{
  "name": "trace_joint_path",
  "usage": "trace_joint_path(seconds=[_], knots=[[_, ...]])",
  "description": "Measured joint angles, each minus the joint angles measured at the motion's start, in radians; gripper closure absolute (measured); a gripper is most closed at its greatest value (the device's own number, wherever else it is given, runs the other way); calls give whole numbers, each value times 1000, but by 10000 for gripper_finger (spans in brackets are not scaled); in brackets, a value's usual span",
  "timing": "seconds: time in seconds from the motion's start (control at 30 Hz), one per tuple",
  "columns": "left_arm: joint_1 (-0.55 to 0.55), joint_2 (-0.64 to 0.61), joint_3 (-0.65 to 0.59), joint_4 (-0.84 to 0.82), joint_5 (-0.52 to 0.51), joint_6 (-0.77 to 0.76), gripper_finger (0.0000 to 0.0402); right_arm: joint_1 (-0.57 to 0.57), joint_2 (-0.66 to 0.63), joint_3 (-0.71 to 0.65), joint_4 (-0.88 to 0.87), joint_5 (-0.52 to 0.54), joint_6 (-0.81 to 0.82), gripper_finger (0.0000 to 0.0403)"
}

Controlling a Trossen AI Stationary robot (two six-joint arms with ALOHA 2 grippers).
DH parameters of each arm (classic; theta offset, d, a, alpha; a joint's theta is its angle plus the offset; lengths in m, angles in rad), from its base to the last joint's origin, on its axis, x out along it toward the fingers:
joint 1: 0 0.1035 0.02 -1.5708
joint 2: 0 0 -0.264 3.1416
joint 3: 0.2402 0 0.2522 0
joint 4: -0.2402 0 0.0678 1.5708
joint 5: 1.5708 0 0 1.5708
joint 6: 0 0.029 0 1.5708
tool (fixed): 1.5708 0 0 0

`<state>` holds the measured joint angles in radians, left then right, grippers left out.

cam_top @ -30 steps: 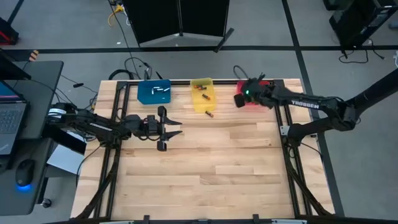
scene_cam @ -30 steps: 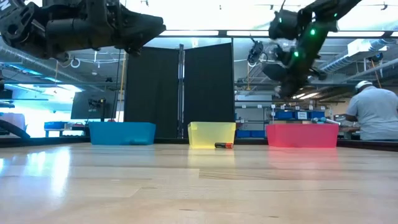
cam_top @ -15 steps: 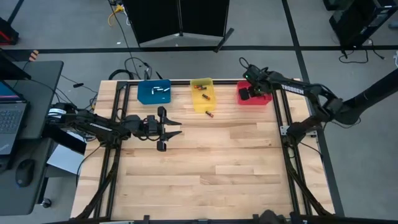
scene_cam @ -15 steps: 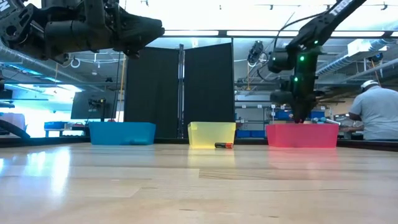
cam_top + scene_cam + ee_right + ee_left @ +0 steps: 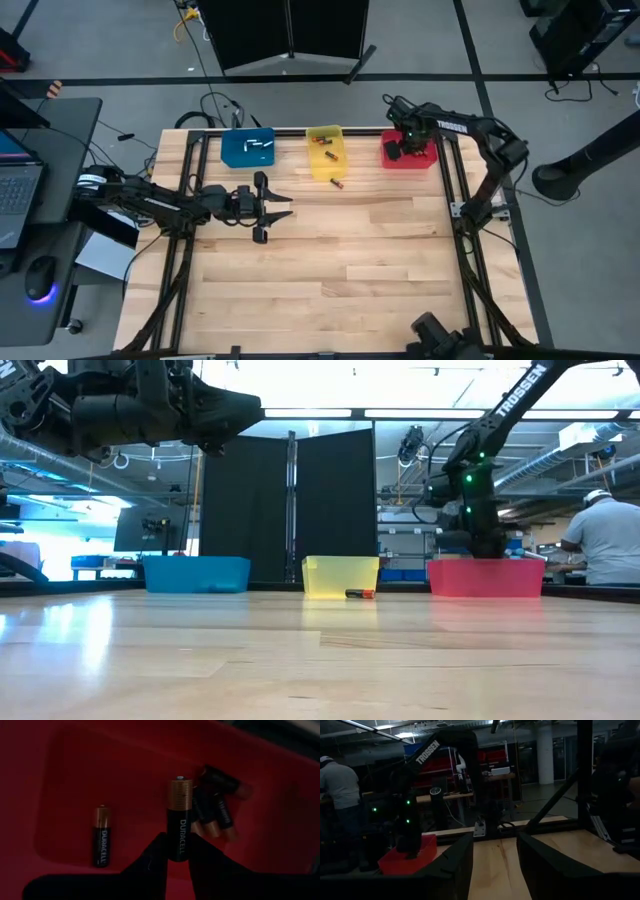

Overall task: Sort batteries
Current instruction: Put the black brown battery into the red bin

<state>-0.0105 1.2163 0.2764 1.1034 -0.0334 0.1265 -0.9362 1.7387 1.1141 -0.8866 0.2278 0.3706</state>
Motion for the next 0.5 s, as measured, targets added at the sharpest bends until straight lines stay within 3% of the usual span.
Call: trace_joint_path(seconds=[0.5], knots=[[0,0,0,-3,0,0,241,-48,48,-1,12,-66,5,341]])
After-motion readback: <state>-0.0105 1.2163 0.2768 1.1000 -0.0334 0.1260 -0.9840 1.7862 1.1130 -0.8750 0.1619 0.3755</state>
